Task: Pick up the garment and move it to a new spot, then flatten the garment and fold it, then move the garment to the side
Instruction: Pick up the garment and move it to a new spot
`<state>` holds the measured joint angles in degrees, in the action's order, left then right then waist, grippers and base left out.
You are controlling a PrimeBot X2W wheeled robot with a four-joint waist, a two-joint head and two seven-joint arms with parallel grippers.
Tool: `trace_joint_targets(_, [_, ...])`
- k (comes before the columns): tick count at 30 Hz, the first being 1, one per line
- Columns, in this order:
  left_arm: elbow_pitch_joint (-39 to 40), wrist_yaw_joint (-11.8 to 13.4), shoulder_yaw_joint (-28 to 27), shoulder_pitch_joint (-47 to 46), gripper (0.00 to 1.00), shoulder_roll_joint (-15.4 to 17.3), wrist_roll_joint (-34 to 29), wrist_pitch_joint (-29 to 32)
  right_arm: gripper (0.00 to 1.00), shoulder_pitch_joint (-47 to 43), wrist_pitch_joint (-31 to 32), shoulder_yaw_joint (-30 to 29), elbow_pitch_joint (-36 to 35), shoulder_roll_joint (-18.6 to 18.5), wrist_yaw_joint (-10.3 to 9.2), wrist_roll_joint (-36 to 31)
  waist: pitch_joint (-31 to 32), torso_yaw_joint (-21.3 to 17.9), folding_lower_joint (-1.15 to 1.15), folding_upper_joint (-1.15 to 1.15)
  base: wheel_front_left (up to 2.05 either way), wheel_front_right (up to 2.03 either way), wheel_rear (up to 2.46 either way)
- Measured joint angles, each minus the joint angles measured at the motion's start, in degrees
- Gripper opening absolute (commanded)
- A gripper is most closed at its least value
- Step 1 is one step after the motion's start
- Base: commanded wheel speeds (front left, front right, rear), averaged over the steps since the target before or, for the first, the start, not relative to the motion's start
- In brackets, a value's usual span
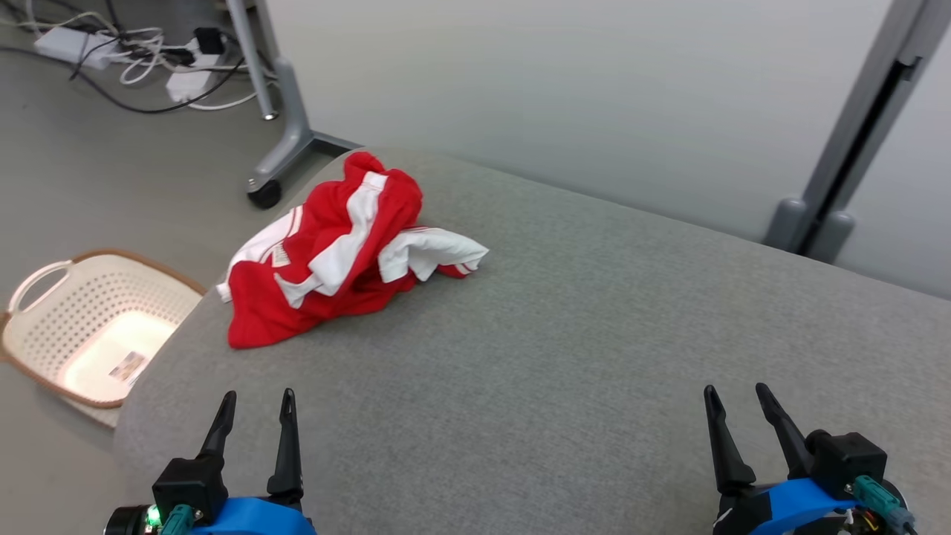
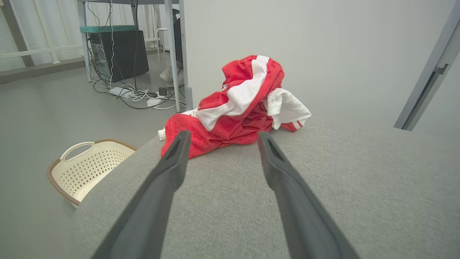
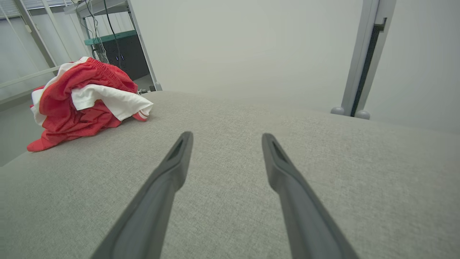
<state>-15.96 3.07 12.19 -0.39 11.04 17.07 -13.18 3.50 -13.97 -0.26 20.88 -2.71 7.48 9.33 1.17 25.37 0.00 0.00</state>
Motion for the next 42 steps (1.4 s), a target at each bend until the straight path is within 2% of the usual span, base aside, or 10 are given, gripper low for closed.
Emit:
trace_joint_targets(7, [0.60, 0.43, -0.02, 0.00, 1.00, 0.36, 0.13, -0.02, 1.00, 0.98, -0.25, 0.13, 0.46, 0.01, 0.00, -0.02, -1.04, 3.25, 0.00, 0.00, 0.00, 0.00, 0.00])
trace_joint_targets(15, [1.67, 0.82, -0.14, -0.06, 1.00, 1.12, 0.45, 0.01, 1.00, 1.21, -0.27, 0.14, 0.96, 0.00, 0.00, -0.74, -1.94, 2.60, 0.00, 0.00, 0.00, 0.00, 0.00])
trace_joint_targets(19, [5.05, 0.33, -0.83, -2.18, 1.00, 2.10, 1.82, 2.54, 1.00, 1.64, -0.26, -1.03, 0.11, 0.00, 0.00, -1.71, -3.13, 1.89, 0.00, 0.00, 0.00, 0.00, 0.00])
trace_joint_targets(23, [11.00, -0.87, -2.71, -6.52, 1.00, 4.21, 4.74, 8.44, 1.00, 2.22, -0.09, -2.22, -1.71, 0.01, 0.00, -3.61, -5.38, 1.05, 0.00, 0.00, 0.00, 0.00, 0.00])
trace_joint_targets(30, [14.17, -2.38, -8.32, -17.63, 1.00, 11.44, 10.51, 21.65, 1.00, 4.60, 1.32, -1.62, -4.97, -0.01, 0.00, -5.06, -11.77, -3.09, 0.02, 0.00, 0.00, 0.00, 0.00])
trace_joint_targets(35, [9.82, -2.01, -11.57, -24.16, 1.00, 15.19, 14.00, 29.48, 1.00, 6.52, 1.27, -0.57, -6.80, 0.00, 0.00, -5.86, -16.19, -7.79, 0.02, 0.00, 0.00, 0.00, 0.00])
trace_joint_targets(42, [2.92, -1.19, -14.06, -27.89, 1.00, 18.83, 16.84, 35.83, 1.00, 8.08, 0.78, 0.37, -8.79, -0.03, 0.00, -6.25, -21.56, -15.11, 0.02, 0.00, 0.00, 0.00, 0.00])
